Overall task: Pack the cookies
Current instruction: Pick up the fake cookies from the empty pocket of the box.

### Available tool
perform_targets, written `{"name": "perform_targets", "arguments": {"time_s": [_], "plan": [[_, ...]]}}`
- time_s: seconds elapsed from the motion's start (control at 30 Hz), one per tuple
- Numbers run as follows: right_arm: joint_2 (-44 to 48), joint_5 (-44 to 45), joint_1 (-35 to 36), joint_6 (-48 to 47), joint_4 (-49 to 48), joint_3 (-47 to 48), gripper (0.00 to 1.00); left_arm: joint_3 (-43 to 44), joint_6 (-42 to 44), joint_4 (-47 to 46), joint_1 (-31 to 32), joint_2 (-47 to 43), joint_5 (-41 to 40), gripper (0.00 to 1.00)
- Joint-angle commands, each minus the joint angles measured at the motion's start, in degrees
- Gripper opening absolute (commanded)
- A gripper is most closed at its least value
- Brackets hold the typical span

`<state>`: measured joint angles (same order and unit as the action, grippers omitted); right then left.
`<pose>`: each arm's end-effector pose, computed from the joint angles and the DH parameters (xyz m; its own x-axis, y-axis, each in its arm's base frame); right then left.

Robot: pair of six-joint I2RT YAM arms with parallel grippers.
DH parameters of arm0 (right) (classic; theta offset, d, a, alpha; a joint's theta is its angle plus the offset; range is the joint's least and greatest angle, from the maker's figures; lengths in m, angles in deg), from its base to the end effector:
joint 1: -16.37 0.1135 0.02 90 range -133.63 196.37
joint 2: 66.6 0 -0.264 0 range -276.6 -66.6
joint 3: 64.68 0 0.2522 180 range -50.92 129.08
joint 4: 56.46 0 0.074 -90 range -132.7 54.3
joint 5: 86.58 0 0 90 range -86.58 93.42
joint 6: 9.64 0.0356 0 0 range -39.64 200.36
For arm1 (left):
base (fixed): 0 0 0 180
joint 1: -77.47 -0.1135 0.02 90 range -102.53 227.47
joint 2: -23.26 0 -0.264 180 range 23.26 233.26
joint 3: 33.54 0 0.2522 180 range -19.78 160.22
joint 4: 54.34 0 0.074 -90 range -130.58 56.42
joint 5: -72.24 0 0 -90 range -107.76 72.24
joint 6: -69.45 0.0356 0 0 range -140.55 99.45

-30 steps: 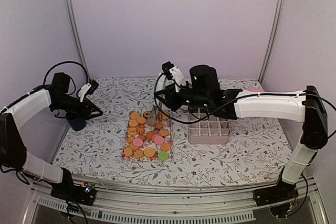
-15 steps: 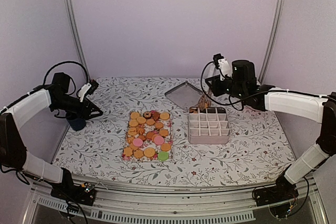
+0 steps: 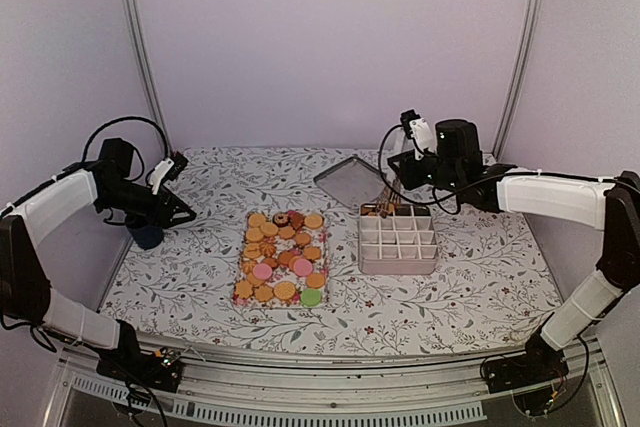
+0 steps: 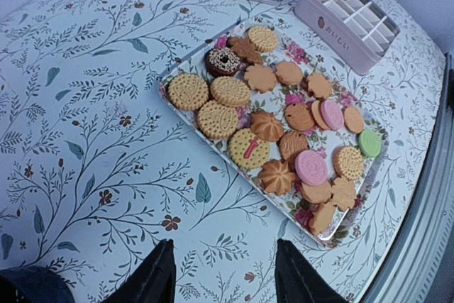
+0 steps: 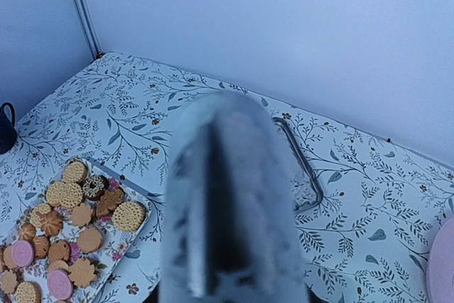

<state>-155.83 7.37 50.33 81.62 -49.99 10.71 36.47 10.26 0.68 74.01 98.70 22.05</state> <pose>0.3033 0.2013 0.2791 -0.2989 -0.1749 -0.9381 -0.4973 0.8676 -0.0033 0.2556 -0.0074 0.2570 -0.6081 0.3574 -0.7089 0.6756 0.7018 -0.2258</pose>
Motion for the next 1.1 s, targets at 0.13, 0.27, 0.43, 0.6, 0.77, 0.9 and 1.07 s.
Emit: {"name": "perform_targets", "arguments": {"time_s": [0.13, 0.27, 0.43, 0.6, 0.77, 0.9, 1.07], "plan": [[-1.8, 0.0, -0.3, -1.1, -1.6, 2.7, 0.18, 0.4, -0.2, 0.3, -0.5, -0.6, 0.6, 0.49], [-2.3, 0.2, -0.4, -2.9, -1.6, 3.2, 0.24, 0.4, -0.1, 0.3, -0.5, -0.6, 0.6, 0.49], [-2.9, -0.1, -0.7, -3.3, -1.4, 3.9, 0.27, 0.2, -0.1, 0.3, -0.5, -0.7, 0.5, 0.49], [-3.2, -0.4, -0.8, -3.6, -0.9, 4.4, 0.31, 0.2, -0.1, 0.3, -0.5, -0.7, 0.5, 0.49], [-2.6, -1.3, -0.9, -3.8, -0.8, 4.7, 0.37, 0.5, -0.2, 0.4, -0.5, -0.6, 0.6, 0.49], [-2.2, -1.8, -0.9, -4.0, -0.5, 4.7, 0.43, 0.7, -0.5, 0.4, -0.5, -0.6, 0.8, 0.49], [-1.8, -2.1, -0.9, -4.1, -0.4, 4.6, 0.44, 0.8, -0.6, 0.6, -0.5, -0.7, 0.8, 0.49]]}}
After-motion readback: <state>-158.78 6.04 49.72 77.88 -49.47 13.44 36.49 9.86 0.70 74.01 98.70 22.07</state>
